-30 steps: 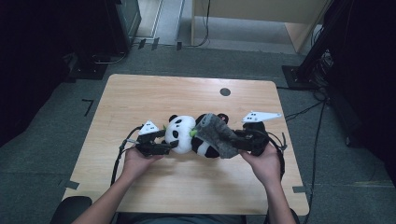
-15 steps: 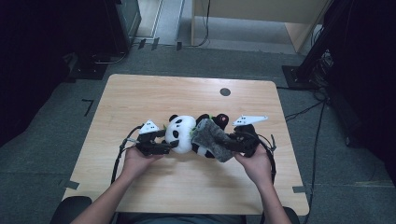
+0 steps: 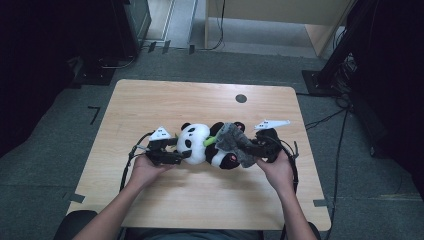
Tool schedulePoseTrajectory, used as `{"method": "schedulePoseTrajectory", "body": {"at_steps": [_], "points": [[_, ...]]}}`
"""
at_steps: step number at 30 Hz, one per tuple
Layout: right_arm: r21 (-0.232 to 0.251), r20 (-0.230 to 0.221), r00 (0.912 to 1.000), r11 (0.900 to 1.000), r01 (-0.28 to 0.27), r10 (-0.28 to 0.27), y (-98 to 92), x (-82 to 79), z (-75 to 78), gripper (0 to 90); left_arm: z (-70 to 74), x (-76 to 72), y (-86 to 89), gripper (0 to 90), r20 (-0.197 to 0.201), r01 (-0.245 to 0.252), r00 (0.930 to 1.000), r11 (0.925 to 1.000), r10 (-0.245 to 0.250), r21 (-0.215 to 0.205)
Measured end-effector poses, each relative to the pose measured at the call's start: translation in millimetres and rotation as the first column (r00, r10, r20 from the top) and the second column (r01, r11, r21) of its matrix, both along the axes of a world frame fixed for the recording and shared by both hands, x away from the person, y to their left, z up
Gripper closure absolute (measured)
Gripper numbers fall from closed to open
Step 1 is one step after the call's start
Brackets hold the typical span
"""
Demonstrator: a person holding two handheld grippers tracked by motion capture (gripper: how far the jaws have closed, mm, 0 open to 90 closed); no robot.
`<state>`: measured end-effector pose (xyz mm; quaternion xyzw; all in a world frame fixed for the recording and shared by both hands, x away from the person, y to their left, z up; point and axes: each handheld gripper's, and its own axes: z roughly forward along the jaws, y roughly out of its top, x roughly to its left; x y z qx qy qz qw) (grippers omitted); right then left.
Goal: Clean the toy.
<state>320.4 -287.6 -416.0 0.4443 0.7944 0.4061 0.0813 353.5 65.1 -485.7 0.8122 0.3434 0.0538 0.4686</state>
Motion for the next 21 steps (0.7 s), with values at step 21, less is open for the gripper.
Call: {"method": "schedulePoseTrajectory", "body": {"at_steps": [21], "points": [[0.048,0.108,0.9941,0.999,-0.010,0.005,8.8,9.8,40.9,76.0,4.2,2.9,-3.7,29.7,-0.012,0.007,0.9999,0.9998,-0.007,0.017]]}}
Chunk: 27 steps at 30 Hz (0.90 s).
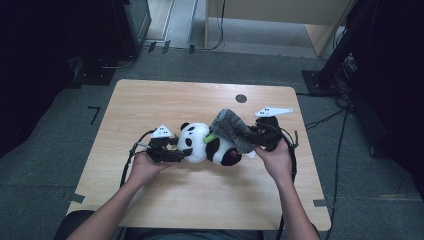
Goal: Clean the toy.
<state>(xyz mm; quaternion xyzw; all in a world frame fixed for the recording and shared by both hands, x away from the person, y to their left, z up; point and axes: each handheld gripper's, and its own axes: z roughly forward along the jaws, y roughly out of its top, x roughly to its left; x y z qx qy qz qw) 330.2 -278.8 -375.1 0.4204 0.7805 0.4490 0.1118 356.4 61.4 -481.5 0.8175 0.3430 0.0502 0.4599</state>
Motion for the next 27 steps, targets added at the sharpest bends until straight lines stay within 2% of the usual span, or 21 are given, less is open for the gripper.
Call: {"method": "schedulePoseTrajectory", "body": {"at_steps": [3,5,7,9,10,12,14,18,23,27], "points": [[0.019,0.050,0.9973,0.998,-0.053,0.052,20.7,-15.3,19.7,76.0,0.5,-0.3,0.3,30.3,-0.004,-0.004,1.0000,1.0000,0.004,-0.001],[0.034,0.052,0.9947,0.995,-0.091,0.089,39.3,-23.2,20.7,76.0,0.4,-1.2,-0.2,30.4,-0.004,-0.008,1.0000,1.0000,0.008,-0.003],[0.035,0.036,0.9909,0.991,-0.131,0.129,57.6,-28.6,13.8,76.0,-0.2,-2.1,0.1,30.5,0.002,-0.011,0.9999,0.9999,0.011,-0.008],[0.002,-0.003,0.9876,0.988,-0.157,0.157,78.2,-33.4,-1.4,75.9,-0.6,-3.2,0.5,30.6,0.004,-0.014,0.9999,0.9999,0.014,-0.009],[-0.036,-0.015,0.9863,0.986,-0.165,0.164,88.6,-35.2,-12.9,76.0,-0.5,-3.5,0.7,30.7,0.007,-0.012,0.9999,0.9999,0.012,-0.006],[-0.051,-0.059,0.9844,0.984,-0.168,0.165,99.3,-36.6,-30.7,75.9,-0.2,-4.1,0.9,30.7,0.008,-0.010,0.9999,0.9999,0.010,-0.001],[-0.071,-0.072,0.9860,0.985,-0.156,0.150,104.6,-36.4,-45.6,75.7,-0.1,-4.9,0.7,30.9,0.011,-0.010,0.9999,0.9999,0.010,0.004],[-0.123,-0.046,0.9942,0.987,-0.102,0.097,108.6,-35.6,-63.8,75.3,0.0,-5.5,-0.1,31.5,0.013,-0.017,0.9998,0.9998,0.017,0.013],[-0.148,-0.039,0.9953,0.985,-0.093,0.088,108.9,-36.1,-71.9,74.8,1.6,-8.4,-2.3,31.7,0.017,-0.024,0.9996,0.9988,0.023,0.042],[-0.184,-0.034,0.9960,0.979,-0.087,0.083,107.1,-40.2,-72.5,74.7,1.0,-7.7,-1.9,31.7,0.015,-0.022,0.9997,0.9991,0.022,0.036]]}}
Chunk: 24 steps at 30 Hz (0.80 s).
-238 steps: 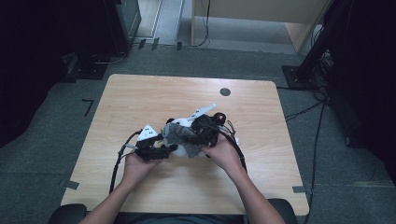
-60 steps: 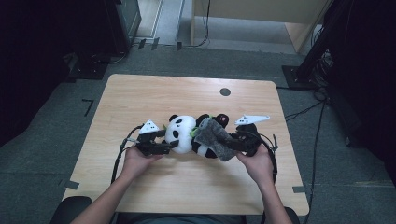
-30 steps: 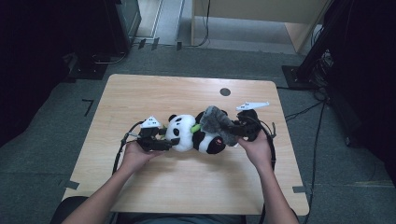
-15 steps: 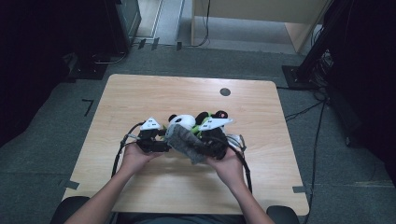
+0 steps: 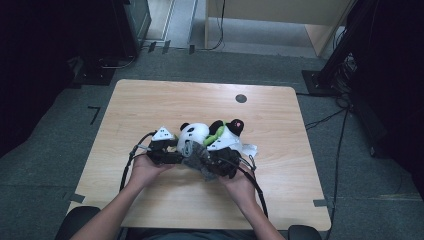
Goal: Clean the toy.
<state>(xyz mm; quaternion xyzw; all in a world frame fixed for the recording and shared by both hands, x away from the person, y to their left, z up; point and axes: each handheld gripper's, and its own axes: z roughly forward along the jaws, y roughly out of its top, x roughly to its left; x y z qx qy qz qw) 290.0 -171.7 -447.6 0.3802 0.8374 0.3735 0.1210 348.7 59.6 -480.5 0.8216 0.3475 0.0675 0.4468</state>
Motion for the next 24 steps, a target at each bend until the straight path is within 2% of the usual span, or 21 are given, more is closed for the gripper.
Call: {"method": "schedulePoseTrajectory", "body": {"at_steps": [4,9,13,16,20,24], "points": [[-0.022,-0.011,0.9999,1.000,-0.009,0.009,-5.6,-2.3,-1.7,75.1,-0.5,0.1,-0.2,31.6,0.003,0.000,1.0000,1.0000,0.000,-0.002],[-0.092,-0.002,0.9997,0.996,-0.024,0.024,-12.1,-8.7,-2.8,75.5,-1.3,-0.3,-2.8,31.6,0.008,-0.001,1.0000,1.0000,0.001,-0.005],[-0.135,0.041,0.9990,0.991,-0.011,0.017,-17.1,-13.9,7.0,75.0,-1.5,1.3,-2.0,31.6,-0.005,-0.008,1.0000,0.9998,0.008,-0.017],[-0.122,0.065,0.9979,0.992,0.011,-0.004,-26.2,-15.0,16.4,74.8,-1.3,1.7,-1.9,31.6,-0.007,-0.006,1.0000,0.9998,0.006,-0.017],[-0.089,0.072,0.9969,0.995,0.039,-0.033,-39.6,-15.4,28.2,74.8,-1.3,2.1,-1.9,31.6,-0.012,-0.010,0.9999,0.9997,0.009,-0.024],[-0.087,0.088,0.9949,0.995,0.055,-0.048,-48.9,-16.8,35.3,74.8,-0.9,2.3,-2.4,31.6,-0.014,-0.008,0.9999,0.9997,0.008,-0.025]]}}
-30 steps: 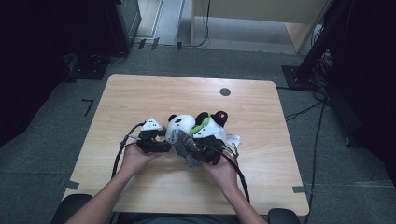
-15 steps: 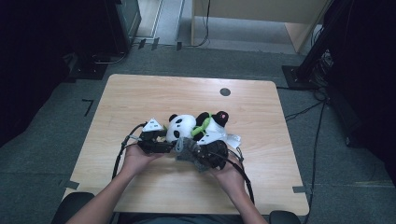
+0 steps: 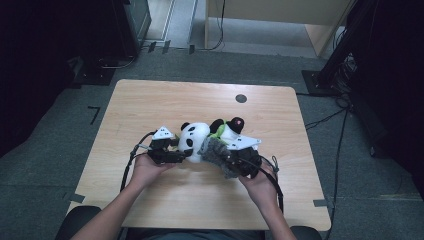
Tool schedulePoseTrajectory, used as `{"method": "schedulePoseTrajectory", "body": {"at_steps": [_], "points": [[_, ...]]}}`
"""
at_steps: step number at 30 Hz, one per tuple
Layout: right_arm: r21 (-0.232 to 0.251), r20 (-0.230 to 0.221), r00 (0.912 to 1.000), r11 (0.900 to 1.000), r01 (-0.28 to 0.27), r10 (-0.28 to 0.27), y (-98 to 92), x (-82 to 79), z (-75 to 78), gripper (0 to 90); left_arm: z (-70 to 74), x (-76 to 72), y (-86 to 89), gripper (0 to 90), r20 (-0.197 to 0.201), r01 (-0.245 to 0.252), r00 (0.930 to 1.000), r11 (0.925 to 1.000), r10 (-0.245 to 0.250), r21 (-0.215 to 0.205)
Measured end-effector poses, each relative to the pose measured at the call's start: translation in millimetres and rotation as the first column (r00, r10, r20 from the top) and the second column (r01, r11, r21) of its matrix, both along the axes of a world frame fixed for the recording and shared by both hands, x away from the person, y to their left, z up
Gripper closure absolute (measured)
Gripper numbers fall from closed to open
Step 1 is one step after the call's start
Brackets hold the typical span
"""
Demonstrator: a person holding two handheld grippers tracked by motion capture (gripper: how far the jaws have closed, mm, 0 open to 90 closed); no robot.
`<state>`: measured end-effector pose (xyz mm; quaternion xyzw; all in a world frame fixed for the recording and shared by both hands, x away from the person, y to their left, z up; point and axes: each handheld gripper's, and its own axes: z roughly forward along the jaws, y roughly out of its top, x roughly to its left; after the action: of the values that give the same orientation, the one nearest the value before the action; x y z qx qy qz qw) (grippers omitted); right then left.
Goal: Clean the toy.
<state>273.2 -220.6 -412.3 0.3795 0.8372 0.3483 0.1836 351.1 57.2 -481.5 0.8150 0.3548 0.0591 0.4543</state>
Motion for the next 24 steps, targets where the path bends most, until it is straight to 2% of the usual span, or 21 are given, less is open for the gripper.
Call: {"method": "schedulePoseTrajectory", "body": {"at_steps": [10,14,24], "points": [[0.068,0.014,0.9990,0.997,0.042,-0.043,-31.8,-1.4,19.5,74.7,0.0,0.3,-1.9,31.9,-0.008,-0.006,1.0000,1.0000,0.005,-0.005],[0.114,0.000,0.9972,0.991,0.075,-0.075,-43.9,0.0,26.4,75.8,-0.1,0.5,-1.7,31.9,-0.009,-0.004,1.0000,1.0000,0.004,-0.004],[0.154,-0.021,0.9864,0.974,0.164,-0.163,-70.4,5.6,27.4,75.6,0.4,-0.4,-2.1,31.8,-0.009,-0.001,1.0000,1.0000,0.001,0.003]]}}
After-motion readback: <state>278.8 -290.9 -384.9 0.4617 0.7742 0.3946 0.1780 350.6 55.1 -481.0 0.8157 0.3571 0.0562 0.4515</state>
